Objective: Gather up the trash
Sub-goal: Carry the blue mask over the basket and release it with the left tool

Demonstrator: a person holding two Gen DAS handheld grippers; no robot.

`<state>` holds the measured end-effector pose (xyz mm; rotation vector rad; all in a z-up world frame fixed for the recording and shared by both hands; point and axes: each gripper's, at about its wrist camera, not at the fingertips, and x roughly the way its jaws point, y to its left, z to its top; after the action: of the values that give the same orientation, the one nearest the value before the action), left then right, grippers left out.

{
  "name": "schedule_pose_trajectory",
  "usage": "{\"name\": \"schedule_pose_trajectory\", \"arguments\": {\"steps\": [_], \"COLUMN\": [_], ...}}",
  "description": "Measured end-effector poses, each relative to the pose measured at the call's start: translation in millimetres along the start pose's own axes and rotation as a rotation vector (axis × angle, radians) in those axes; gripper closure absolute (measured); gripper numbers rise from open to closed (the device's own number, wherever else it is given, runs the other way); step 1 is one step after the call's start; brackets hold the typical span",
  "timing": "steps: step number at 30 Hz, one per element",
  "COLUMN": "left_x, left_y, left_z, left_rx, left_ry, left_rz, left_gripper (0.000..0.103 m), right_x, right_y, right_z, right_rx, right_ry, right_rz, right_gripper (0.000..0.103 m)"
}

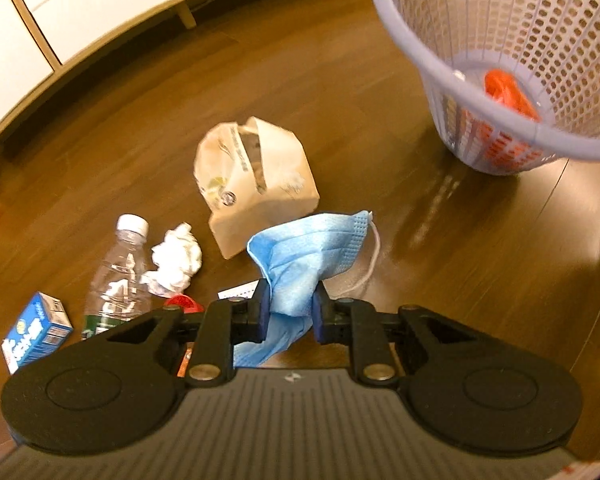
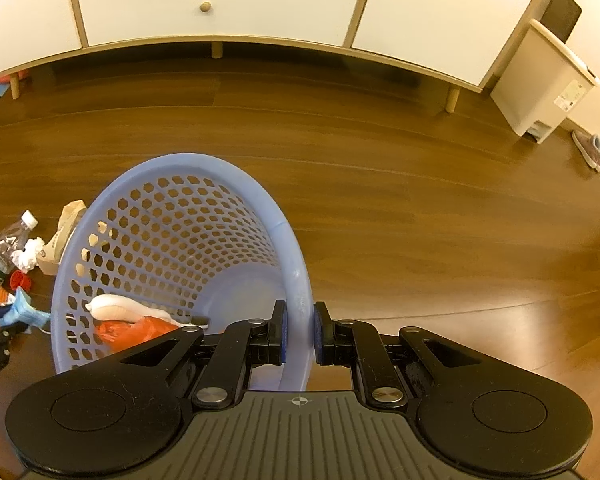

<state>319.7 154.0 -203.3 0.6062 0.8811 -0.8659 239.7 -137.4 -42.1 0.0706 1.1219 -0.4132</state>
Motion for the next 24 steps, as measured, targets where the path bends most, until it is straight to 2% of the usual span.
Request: {"name": "schedule_pose_trajectory", "arguments": {"steps": [15, 24], "left_x": [-66.7, -119.7], "left_y": [3.2, -7.4], "left_z": [15.6, 42.7], "left_rx": [0.006, 0.004], "left_ry": [-0.088, -0.183], "left_rz": [0.043, -0.016], "left_gripper": [0.086, 0.086], "right_x": [-1.6, -0.6], "right_y": [5.1, 6.4], "right_z": [4.1, 4.8], "right_rx": [-0.043, -0.061], "right_ry": [-0.024, -0.036], "right_rz": [0.020, 0.037], "right_gripper": [0.094, 0.094]}}
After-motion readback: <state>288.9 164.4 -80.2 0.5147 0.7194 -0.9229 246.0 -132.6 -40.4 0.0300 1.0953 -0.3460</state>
